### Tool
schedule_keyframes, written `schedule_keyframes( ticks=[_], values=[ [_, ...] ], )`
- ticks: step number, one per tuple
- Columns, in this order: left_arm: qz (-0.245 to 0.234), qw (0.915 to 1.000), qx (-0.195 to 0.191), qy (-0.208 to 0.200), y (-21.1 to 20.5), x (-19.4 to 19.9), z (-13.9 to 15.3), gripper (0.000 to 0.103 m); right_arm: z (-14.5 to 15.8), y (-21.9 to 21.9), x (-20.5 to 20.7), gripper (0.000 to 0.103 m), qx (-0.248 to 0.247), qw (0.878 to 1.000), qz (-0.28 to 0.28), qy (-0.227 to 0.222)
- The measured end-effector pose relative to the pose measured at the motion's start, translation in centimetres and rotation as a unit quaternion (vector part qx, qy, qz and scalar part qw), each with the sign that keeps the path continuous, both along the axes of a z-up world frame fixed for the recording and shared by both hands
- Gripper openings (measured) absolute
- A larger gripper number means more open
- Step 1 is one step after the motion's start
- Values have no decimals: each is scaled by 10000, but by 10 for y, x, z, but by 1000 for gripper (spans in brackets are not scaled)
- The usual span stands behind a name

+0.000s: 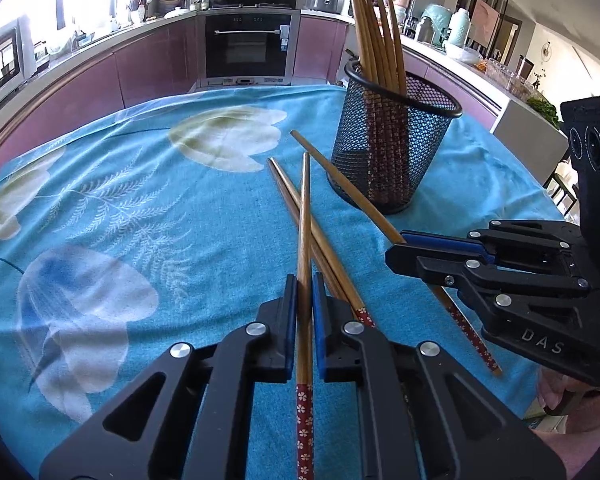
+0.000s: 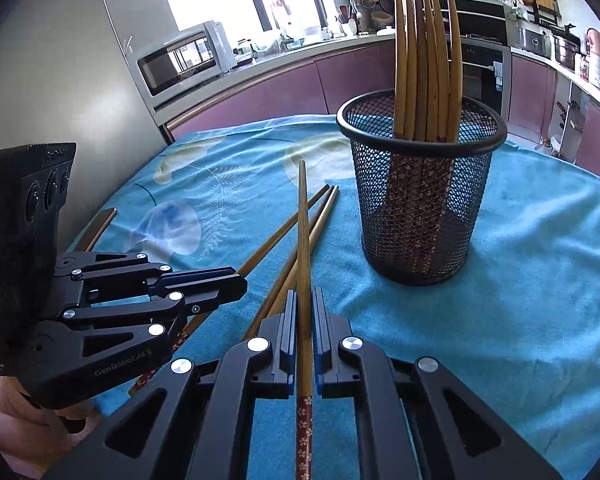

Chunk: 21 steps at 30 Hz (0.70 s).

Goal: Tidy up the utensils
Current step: 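Close the right tool on a red-patterned chopstick while the left tool grasps another, then raise both held chopsticks upright and carry them over the mesh cup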

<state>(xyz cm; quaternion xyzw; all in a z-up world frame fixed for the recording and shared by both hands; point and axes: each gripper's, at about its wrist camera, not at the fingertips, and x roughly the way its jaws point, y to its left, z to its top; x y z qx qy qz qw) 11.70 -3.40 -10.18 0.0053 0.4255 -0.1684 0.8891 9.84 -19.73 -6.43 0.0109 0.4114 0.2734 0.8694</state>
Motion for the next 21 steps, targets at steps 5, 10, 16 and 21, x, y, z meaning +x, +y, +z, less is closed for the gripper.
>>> schedule_keyframes(
  ticks=[5,10,16,21],
  values=[
    [-9,9999,-69,-108,2,-6,10,8,8,-4,-6,6,93,9999,6,-104],
    [-22,9997,-134,-216,3,-13,21,8,17,-9,-11,6,185,9996,5,-203],
    [-65,9991,-235,-353,3,-18,35,8,27,-12,-15,6,266,9991,2,-340],
    [-121,9983,-351,-458,4,-24,47,8,34,-15,-18,6,320,9985,-34,-446]
  ],
)
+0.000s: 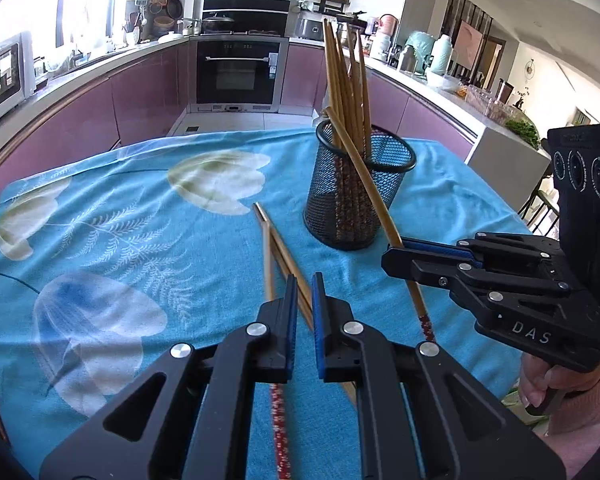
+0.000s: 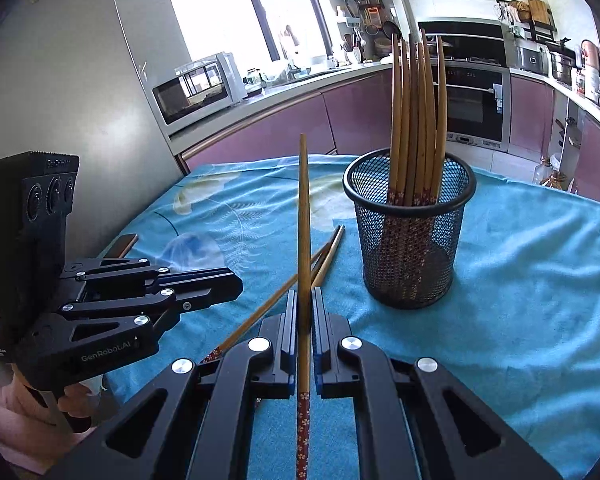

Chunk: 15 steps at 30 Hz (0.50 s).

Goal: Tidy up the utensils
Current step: 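Raise both held chopsticks upright and carry them over the mesh cup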

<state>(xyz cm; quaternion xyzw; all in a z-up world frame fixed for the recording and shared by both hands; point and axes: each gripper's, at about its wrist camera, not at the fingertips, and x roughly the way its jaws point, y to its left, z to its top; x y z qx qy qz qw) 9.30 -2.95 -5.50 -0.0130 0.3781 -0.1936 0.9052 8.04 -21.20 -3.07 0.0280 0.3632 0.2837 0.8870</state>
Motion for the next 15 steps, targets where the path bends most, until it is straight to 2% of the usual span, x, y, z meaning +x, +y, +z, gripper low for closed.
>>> schedule_keyframes(
  ticks=[5,7,15],
  values=[
    [-48,9999,93,-32,-1,1,-1,8,3,-4,0,6,46,10000,-18,-23],
    [0,9999,149,73,-1,5,-8,13,2,-5,1,6,32,10000,-15,0],
    [146,9971,623,409,-5,19,-46,20,-6,-1,3,6,24,9999,22,120]
  ],
)
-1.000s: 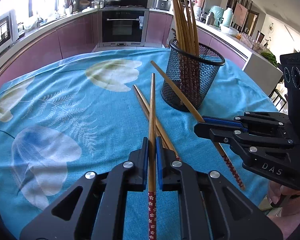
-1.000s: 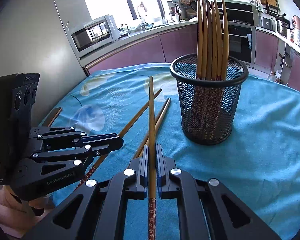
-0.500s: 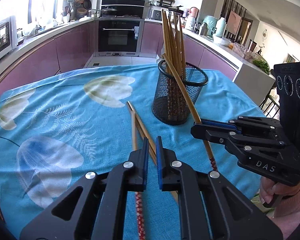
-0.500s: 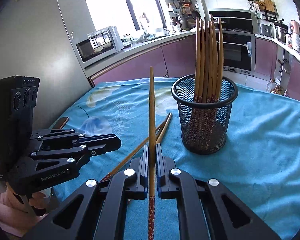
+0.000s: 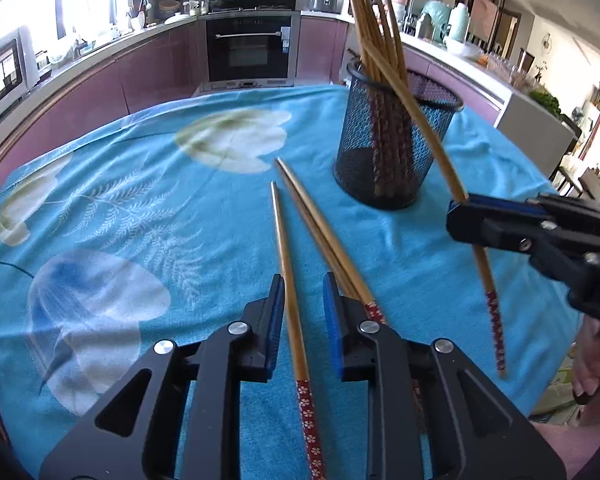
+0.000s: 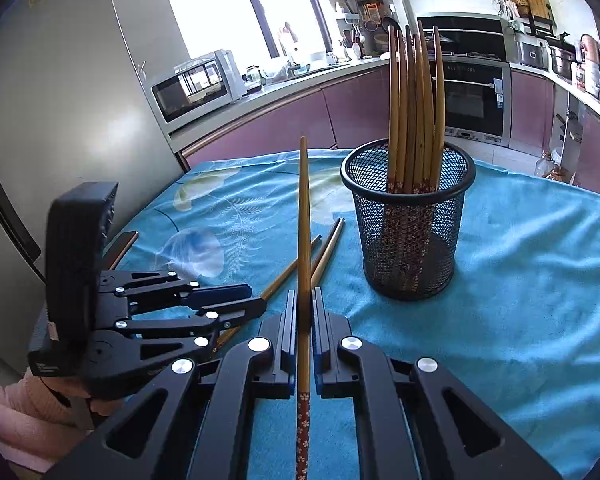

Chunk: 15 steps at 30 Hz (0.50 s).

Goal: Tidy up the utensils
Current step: 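Raise both held chopsticks upright and carry them over the mesh cup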

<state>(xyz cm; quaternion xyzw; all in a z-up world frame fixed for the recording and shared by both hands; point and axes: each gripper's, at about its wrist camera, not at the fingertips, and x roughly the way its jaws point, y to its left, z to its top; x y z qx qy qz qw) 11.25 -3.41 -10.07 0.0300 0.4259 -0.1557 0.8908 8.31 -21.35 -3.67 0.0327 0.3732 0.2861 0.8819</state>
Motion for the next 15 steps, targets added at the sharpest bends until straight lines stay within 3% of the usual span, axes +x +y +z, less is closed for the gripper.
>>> schedule_keyframes(
  ticks=[3,7,15],
  values=[
    [2,9999,45,116,-1,4,-10,20,-1,1,-1,6,0,10000,6,11],
    [42,9999,145,34,-3,7,-14,9,-2,1,0,6,-2,10000,6,23],
    [111,9999,-37,10,3,6,-6,8,1,-1,-1,6,11,10000,-17,-29]
  ],
)
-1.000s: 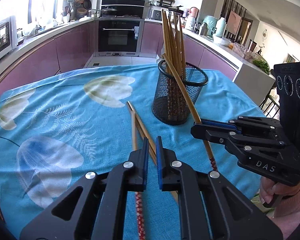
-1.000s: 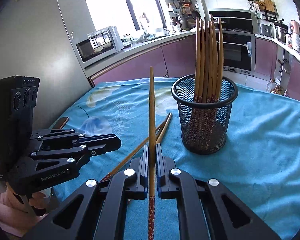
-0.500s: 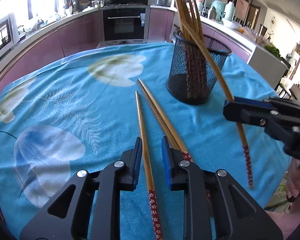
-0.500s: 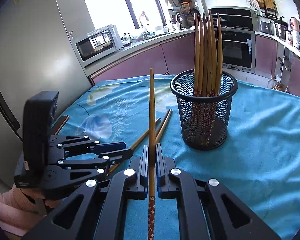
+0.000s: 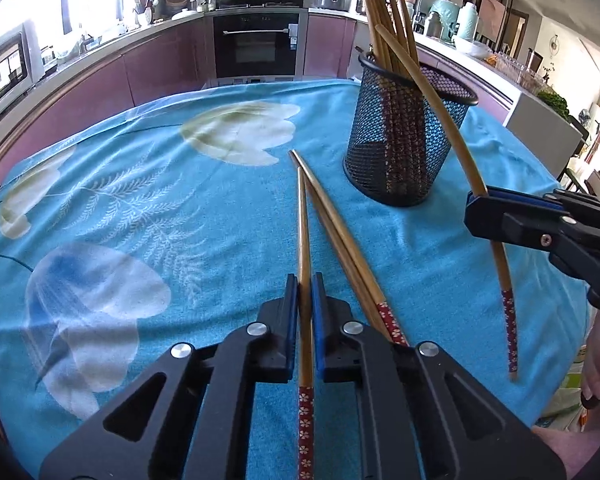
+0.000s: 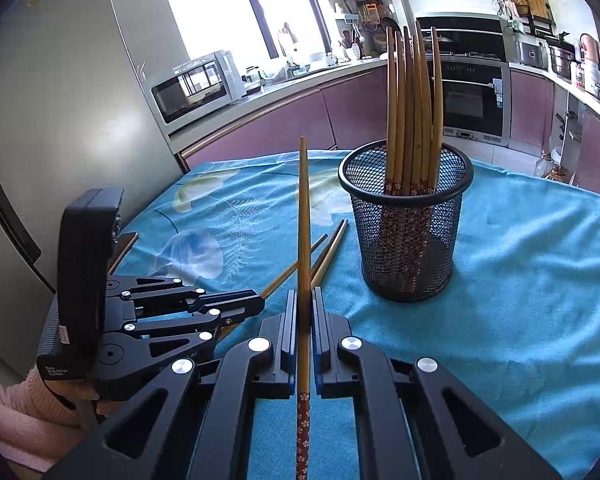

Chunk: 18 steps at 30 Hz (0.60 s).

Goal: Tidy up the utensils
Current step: 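Raise both held chopsticks upright and carry them over the mesh cup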

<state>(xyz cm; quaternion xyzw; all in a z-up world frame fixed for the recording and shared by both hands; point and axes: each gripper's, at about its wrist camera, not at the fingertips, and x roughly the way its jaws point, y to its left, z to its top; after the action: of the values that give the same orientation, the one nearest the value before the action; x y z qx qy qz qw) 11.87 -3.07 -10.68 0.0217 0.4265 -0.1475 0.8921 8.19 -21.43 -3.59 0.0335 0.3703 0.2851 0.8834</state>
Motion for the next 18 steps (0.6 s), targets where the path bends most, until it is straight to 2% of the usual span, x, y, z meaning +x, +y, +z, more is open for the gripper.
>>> schedule_keyframes(
  ticks=[18],
  values=[
    [-279,9968,-609,-435,5,-25,57,8,15,-14,-1,6,149,9996,-95,-209]
  ],
)
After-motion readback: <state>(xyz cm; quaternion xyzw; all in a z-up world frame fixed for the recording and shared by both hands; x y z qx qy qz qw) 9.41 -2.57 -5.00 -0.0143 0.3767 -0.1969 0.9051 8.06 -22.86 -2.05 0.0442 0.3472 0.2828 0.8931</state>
